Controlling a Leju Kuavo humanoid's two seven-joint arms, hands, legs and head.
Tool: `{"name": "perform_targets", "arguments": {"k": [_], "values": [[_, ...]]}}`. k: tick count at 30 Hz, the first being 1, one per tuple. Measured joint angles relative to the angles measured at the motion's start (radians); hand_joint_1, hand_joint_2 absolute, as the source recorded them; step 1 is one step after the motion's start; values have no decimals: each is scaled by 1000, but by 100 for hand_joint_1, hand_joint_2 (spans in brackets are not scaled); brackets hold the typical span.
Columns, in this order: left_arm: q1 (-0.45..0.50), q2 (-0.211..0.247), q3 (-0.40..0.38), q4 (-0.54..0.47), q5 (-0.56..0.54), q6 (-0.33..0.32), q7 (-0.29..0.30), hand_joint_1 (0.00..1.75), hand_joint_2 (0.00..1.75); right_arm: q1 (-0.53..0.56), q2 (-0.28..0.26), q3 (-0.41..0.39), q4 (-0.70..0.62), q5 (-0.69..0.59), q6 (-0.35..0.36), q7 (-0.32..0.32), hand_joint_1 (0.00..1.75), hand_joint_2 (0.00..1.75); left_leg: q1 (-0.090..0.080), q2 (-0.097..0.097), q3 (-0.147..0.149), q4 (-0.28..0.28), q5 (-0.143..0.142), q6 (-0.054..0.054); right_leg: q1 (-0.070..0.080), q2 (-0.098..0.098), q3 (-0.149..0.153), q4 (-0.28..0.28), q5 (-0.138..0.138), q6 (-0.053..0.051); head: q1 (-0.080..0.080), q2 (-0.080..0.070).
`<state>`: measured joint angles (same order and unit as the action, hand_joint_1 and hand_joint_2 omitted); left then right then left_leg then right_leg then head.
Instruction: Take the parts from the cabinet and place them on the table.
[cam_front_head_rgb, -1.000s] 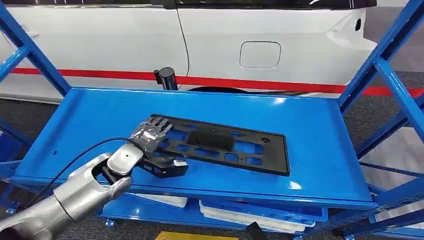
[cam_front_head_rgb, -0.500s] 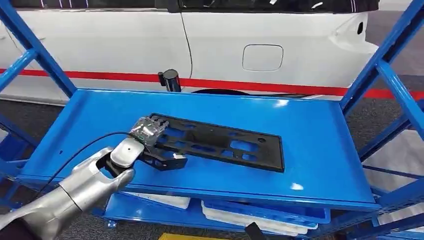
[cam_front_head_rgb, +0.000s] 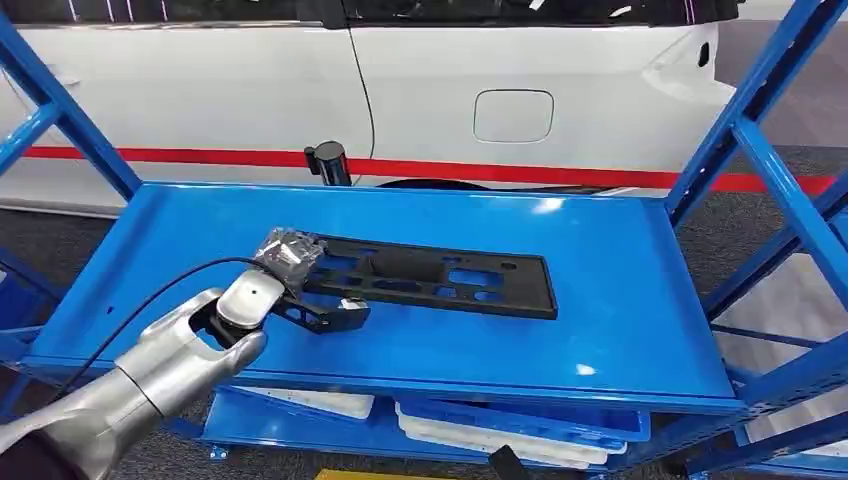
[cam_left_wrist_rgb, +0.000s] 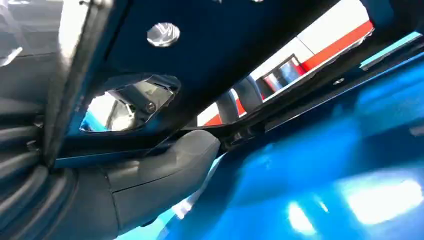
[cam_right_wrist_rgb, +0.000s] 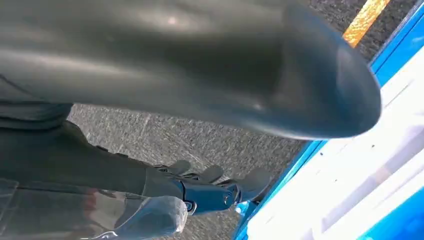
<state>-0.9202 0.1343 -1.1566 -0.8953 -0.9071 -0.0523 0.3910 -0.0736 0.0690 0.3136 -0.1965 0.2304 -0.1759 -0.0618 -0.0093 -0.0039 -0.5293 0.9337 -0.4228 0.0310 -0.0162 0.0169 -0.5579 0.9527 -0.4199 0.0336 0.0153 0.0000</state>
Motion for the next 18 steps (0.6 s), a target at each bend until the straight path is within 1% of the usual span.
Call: {"name": "perform_targets", "arguments": {"k": [1, 2, 3, 4, 5, 6, 7, 8, 9, 10, 11, 12, 13, 14, 15, 16, 17, 18], "values": [[0, 0, 0, 0, 0, 0, 0, 175, 175, 0, 0, 2, 0, 0, 0, 0, 0, 0, -3, 0, 0, 0, 2, 4, -2, 0, 2, -4, 2, 5, 0, 0], [-2, -1, 0, 0, 0, 0, 0, 175, 175, 0, 0, 4, 0, 0, 0, 0, 0, 0, 0, 0, 4, -8, 8, 12, -2, 0, 3, -5, 3, 12, 0, 0], [-3, -4, 0, 0, 0, 0, -1, 175, 175, 0, 0, 5, 0, 0, 0, 0, 0, 0, 8, 3, 12, -18, 19, 15, -5, -3, -2, 12, -8, 14, 0, 0], [-2, -4, 0, 0, 0, 0, -1, 175, 175, 0, 0, 5, 0, 0, 0, 0, 0, 0, 9, 3, 13, -21, 20, 20, 0, -3, -20, 49, -38, 16, 2, 0], [-1, -4, -1, 2, 0, 0, -1, 175, 175, 0, 0, 6, 0, 0, 0, 0, 0, 0, 9, 4, 11, -21, 20, 21, 1, -4, -53, 120, -81, 16, 5, 0], [0, -5, -2, 3, 0, 0, -1, 175, 175, 1, 0, 6, 0, 0, 0, 0, 0, 0, 8, 5, 11, -21, 21, 23, 0, -4, -91, 207, -121, 18, 5, 0], [0, -5, -2, 3, -1, 0, -1, 175, 175, 2, 0, 6, 0, 0, 0, 0, 0, 0, 8, 5, 10, -20, 21, 23, 0, -4, -123, 277, -148, 20, 5, 0], [1, -5, -2, 3, -1, 0, -1, 175, 175, 3, 0, 6, 0, -1, 0, -1, 0, 0, 8, 5, 10, -20, 20, 23, -1, -4, -139, 315, -152, 23, 5, 0], [2, -5, -2, 6, 0, 2, -1, 175, 175, 4, 0, 7, 0, -3, 0, -2, 0, 0, 10, 4, 11, -20, 20, 22, -4, -4, -130, 297, -131, 25, 5, 0], [3, -5, -2, 7, 2, 9, -1, 175, 175, 3, -1, 7, 0, -8, 0, -3, 0, 0, 12, 3, 12, -18, 19, 21, -7, -5, -99, 237, -94, 28, 5, 0], [4, -5, -2, 7, 13, 26, -2, 175, 175, 3, -2, 7, 0, -12, 0, -4, 0, 0, 15, 1, 13, -15, 17, 16, -11, -7, -55, 152, -53, 31, 5, 0], [8, -3, 2, 7, 44, 56, -8, 175, 175, 3, -3, 7, 0, -17, 0, -6, 0, 0, 17, 0, 13, -10, 12, 10, -16, -9, -6, 61, -17, 35, 5, 0], [14, 0, 15, 6, 89, 93, -14, 175, 175, 3, -1, 7, 0, -23, 0, -7, 0, 0, 9, -2, 8, -1, 5, -1, -15, -9, 18, 11, -28, 39, 7, 0], [21, 6, 30, -2, 134, 128, -22, 175, 175, 4, -2, 6, 0, -27, 0, -8, 0, 0, 10, -4, 5, 4, 3, -5, -16, -2, 16, 12, -25, 21, 4, 0], [32, 10, 47, -17, 186, 163, -31, 175, 175, 6, -3, 6, 0, -32, 0, -9, 0, 0, 10, -6, 5, 1, 6, -9, -12, -3, 15, 13, -25, 17, 3, 0], [46, 15, 67, -37, 242, 198, -43, 175, 175, 8, -3, 6, 0, -34, 0, -10, 0, 0, 13, -6, 6, -2, 8, -13, -7, -3, 14, 13, -25, 9, 3, 0], [61, 24, 84, -55, 290, 233, -55, 175, 175, 9, -3, 6, 0, -39, 0, -11, 0, 0, 16, -6, 5, -2, 9, -17, -6, -3, 12, 12, -22, 2, 3, 0], [76, 35, 105, -85, 339, 273, -69, 175, 175, 9, -3, 6, 0, -43, 0, -11, 0, 0, 19, -5, 0, 6, 1, -21, -10, -4, 11, 8, -18, -6, 3, 0]]}}
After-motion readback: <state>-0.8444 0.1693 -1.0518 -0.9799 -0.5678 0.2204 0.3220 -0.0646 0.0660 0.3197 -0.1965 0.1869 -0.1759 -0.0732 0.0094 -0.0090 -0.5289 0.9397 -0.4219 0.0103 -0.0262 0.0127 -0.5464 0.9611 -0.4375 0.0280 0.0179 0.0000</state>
